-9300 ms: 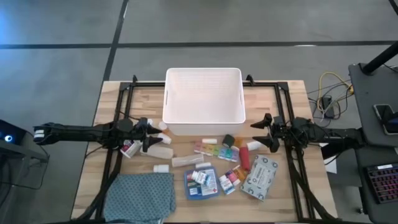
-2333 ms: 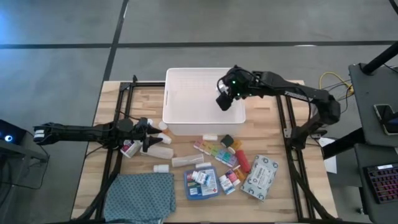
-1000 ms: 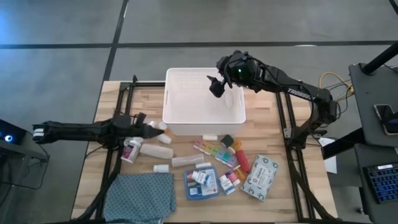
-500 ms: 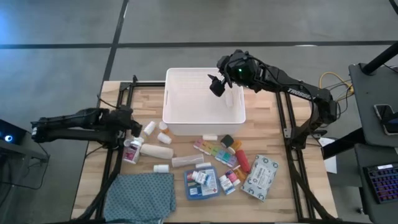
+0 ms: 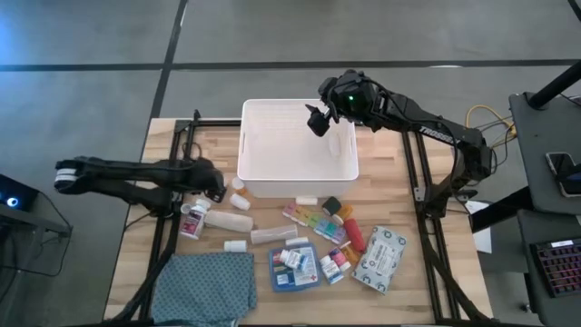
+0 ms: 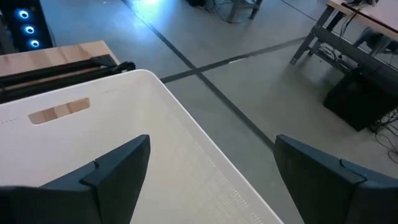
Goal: Pick & place medical supplies in basket/bin
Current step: Put the white medicine bottle into the bin
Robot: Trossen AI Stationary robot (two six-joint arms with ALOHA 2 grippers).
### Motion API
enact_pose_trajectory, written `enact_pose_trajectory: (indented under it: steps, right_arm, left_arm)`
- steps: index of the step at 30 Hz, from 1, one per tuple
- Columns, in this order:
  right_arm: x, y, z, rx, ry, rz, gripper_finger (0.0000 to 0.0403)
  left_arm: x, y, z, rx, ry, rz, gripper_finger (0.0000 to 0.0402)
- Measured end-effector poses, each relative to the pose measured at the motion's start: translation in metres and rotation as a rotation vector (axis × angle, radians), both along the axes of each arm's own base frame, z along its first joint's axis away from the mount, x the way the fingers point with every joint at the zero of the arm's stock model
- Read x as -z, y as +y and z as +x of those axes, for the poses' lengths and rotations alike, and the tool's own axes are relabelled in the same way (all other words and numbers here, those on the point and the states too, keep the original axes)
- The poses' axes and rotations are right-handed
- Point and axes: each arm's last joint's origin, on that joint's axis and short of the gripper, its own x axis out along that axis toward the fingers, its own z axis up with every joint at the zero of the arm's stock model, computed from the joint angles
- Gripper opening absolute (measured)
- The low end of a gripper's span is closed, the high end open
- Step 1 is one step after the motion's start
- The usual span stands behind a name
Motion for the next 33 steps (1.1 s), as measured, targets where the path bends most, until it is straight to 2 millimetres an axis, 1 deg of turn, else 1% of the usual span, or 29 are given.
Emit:
enact_pose_trajectory:
  steps: [6, 8, 11, 14, 17, 24, 29, 33]
  right_arm:
    - [0.000, 0.000, 0.000, -0.002, 0.003, 0.002, 0.0329]
    - [0.000, 0.000, 0.000, -0.002, 0.004, 0.002, 0.0329]
    - [0.001, 0.000, 0.000, -0.002, 0.006, 0.002, 0.0329]
    - [0.001, 0.000, 0.000, -0.002, 0.007, 0.003, 0.0329]
    - [0.001, 0.000, 0.000, -0.002, 0.006, 0.003, 0.0329]
    - [0.001, 0.000, 0.000, 0.003, 0.001, 0.010, 0.0329]
    - [0.003, 0.001, -0.001, 0.006, 0.021, 0.022, 0.0329]
    - [0.006, 0.001, -0.003, 0.007, 0.046, 0.033, 0.0329]
  left_arm:
    - [0.011, 0.001, 0.010, -0.034, 0.065, -0.017, 0.0234]
    - [0.012, 0.001, 0.012, 0.010, 0.071, -0.028, 0.0234]
    - [0.011, 0.001, 0.017, 0.094, 0.030, -0.033, 0.0234]
    - [0.010, 0.003, 0.019, 0.090, -0.006, -0.027, 0.0234]
    - [0.013, 0.008, 0.022, 0.067, 0.004, -0.027, 0.0234]
    - [0.027, 0.020, 0.035, 0.114, 0.050, -0.019, 0.0234]
    - [0.040, 0.026, 0.039, 0.121, 0.132, -0.049, 0.0234]
    - [0.049, 0.028, 0.040, 0.115, 0.161, -0.063, 0.0234]
